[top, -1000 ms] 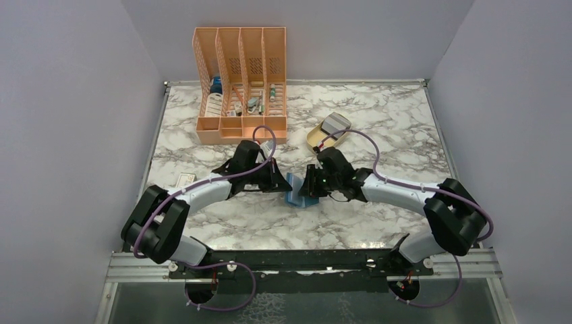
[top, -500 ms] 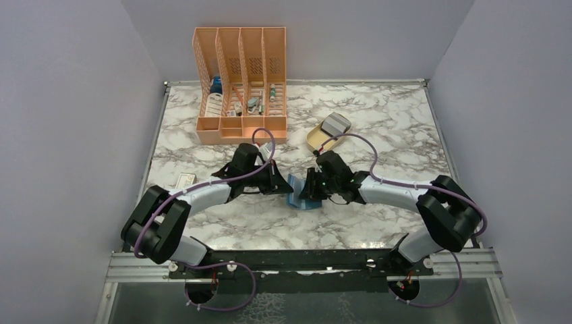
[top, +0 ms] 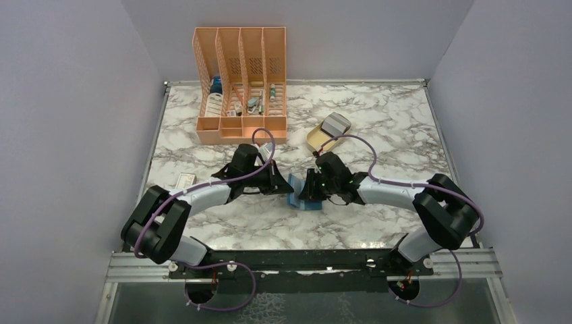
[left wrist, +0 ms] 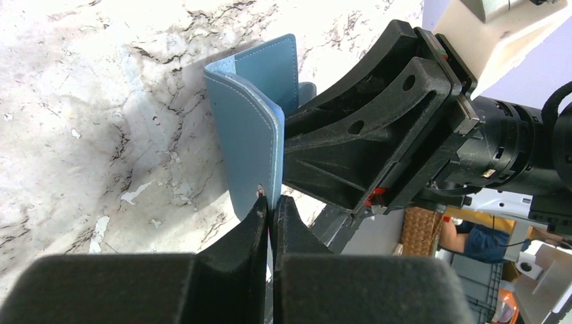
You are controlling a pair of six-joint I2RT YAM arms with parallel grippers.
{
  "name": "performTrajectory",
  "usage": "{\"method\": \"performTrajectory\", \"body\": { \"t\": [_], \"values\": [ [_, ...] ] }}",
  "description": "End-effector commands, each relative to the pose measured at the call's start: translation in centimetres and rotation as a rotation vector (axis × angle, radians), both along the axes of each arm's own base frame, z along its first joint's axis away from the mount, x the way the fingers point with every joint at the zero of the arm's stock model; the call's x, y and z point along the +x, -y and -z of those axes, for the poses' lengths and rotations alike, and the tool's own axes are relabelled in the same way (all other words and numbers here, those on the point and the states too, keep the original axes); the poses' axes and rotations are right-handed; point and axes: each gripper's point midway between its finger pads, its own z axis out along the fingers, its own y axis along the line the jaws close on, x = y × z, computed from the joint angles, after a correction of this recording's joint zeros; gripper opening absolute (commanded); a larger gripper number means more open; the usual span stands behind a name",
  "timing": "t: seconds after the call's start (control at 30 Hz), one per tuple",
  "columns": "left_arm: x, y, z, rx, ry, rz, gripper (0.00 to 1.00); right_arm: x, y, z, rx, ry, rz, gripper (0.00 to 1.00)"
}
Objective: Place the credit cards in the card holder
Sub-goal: Open the card holder at the center of the board.
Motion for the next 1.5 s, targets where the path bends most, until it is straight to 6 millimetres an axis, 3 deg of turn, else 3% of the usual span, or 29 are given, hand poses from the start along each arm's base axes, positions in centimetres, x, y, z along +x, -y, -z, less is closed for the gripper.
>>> {"method": "performTrajectory", "body": {
  "t": [0.0,0.07,0.13,0.17,0.23,0.27,0.6,0.8,1.0,1.17,1.47],
  "values": [
    [-0.3,0.6,-1.9,-0.063,0.049,0.036,0.00,0.5,0.3,0.7,-0.013,0.013,0.024,0.21],
    [-0.3,0.7,-2.0,-0.065,0.050,0.037,0.00,0.5,0.3,0.6,-0.013,0.014,0.023,0.21],
    [-0.2,0.6,-1.9,-0.058,0.048,0.032,0.15,0.5,0.3,0.7,-0.013,0.015,0.023,0.21],
    [-0.2,0.6,-1.9,-0.054,0.049,0.030,0.18,0.5,0.2,0.7,-0.013,0.015,0.021,0.21],
    [-0.2,0.7,-1.9,-0.058,0.054,0.034,0.02,0.5,0.3,0.7,-0.012,0.016,0.024,0.21],
    [-0.2,0.6,-1.9,-0.059,0.052,0.032,0.00,0.5,0.2,0.7,-0.011,0.016,0.022,0.21],
    [-0.1,0.3,-1.4,-0.037,0.045,0.011,0.00,0.4,0.1,-0.3,0.002,0.019,0.009,0.21],
    [0.4,0.1,-1.9,-0.003,0.060,0.003,0.00,0.2,-0.3,-3.9,0.061,0.060,-0.010,0.39],
    [0.8,-0.4,-2.1,0.035,0.083,-0.018,0.00,-1.1,-1.2,-6.1,0.152,0.069,-0.088,0.52],
    [0.7,-0.5,-1.8,0.042,0.075,-0.018,0.00,-1.5,-1.7,-6.3,0.182,0.057,-0.108,0.62],
    [0.2,-0.8,-1.2,0.052,0.067,-0.022,0.00,-1.7,-2.2,-5.1,0.186,0.021,-0.117,0.63]
  ]
}}
